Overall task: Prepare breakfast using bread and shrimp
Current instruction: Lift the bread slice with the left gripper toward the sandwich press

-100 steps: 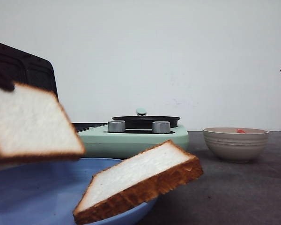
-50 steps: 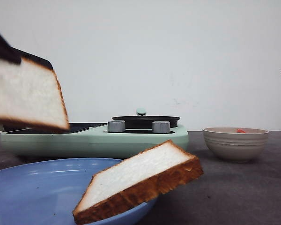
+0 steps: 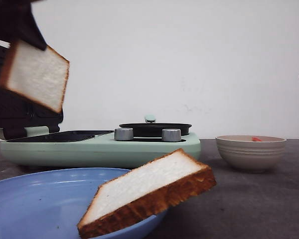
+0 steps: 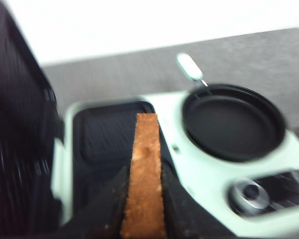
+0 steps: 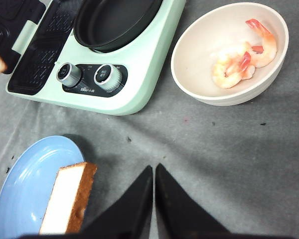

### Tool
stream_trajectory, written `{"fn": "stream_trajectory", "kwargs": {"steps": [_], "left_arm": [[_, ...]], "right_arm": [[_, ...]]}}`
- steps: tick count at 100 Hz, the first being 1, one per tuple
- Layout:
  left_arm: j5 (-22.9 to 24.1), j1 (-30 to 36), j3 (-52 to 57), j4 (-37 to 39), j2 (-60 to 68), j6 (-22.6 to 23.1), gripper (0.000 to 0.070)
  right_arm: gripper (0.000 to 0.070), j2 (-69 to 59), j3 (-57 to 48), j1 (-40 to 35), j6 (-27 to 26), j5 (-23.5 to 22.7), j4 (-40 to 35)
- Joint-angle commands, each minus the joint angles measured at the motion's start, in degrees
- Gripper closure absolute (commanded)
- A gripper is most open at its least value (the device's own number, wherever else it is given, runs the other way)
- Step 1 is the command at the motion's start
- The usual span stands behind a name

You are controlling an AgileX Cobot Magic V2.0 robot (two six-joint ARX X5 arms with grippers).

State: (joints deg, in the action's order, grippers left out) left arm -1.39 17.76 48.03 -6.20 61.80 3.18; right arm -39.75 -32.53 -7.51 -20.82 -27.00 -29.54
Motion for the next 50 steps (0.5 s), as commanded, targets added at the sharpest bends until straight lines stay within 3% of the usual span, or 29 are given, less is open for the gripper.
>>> {"fn": "stream_trajectory", "kwargs": {"steps": [1, 50], "left_arm": [[0.6, 0.0, 2.7, 1.9, 3.7, 5.4, 0.0696], [3.1, -2.0, 21.3, 5.9, 28.8, 18.6, 0.0696]], "right_arm": [[0.07, -0.2, -1.0, -0.2, 0.7, 0.0, 0.3], [0.07, -0.2, -1.0, -0.2, 2.0, 0.0, 0.3]]}}
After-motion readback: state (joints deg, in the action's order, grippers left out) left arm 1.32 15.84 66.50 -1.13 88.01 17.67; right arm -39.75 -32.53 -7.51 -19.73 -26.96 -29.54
